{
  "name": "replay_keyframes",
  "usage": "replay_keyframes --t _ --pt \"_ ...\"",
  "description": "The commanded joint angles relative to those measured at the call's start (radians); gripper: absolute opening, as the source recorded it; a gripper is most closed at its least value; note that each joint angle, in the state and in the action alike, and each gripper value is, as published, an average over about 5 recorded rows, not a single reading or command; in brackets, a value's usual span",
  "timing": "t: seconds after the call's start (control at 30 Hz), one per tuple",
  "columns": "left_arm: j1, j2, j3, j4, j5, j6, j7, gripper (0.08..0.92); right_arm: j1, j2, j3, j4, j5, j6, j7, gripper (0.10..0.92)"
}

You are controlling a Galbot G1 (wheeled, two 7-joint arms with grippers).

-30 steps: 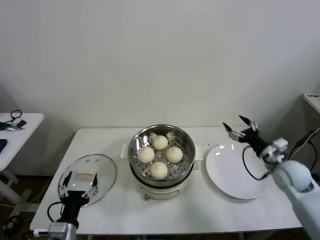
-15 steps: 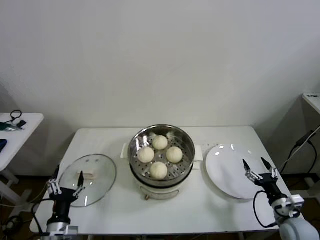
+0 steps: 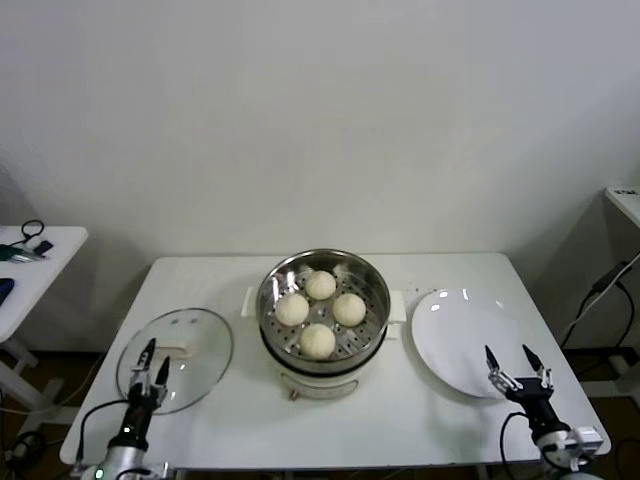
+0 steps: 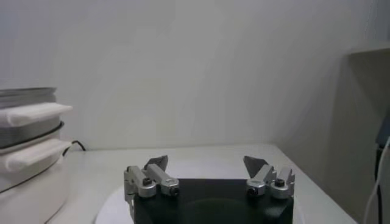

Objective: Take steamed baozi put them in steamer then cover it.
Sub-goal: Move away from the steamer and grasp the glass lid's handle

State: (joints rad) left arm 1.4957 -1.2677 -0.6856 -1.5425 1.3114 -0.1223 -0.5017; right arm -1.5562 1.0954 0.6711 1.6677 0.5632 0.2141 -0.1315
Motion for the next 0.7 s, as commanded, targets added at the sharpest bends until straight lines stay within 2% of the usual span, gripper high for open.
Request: replay_keyframes --t 0.03,0.27,0.6,0.7 --pt "-0.062 0.011 0.000 0.155 0.198 0.002 -0.068 0.823 -0.042 0.040 0.014 0.007 -0.015 0.017 -0.001 0.823" --pt "-0.145 0.031 0.006 0.247 0.184 0.003 -0.067 0.823 -0.055 0.055 0.020 0.012 -0.023 0.022 -0.005 0.823" --pt "-0.249 0.035 0.024 0.305 0.134 0.020 -0.027 0.822 -0.057 0.067 0.021 0.008 -0.029 0.026 -0.004 0.823" --pt "-0.258 0.034 0.033 0.303 0.110 0.026 -0.003 0.791 -0.055 0.071 0.017 0.005 -0.034 0.026 -0.003 0.823"
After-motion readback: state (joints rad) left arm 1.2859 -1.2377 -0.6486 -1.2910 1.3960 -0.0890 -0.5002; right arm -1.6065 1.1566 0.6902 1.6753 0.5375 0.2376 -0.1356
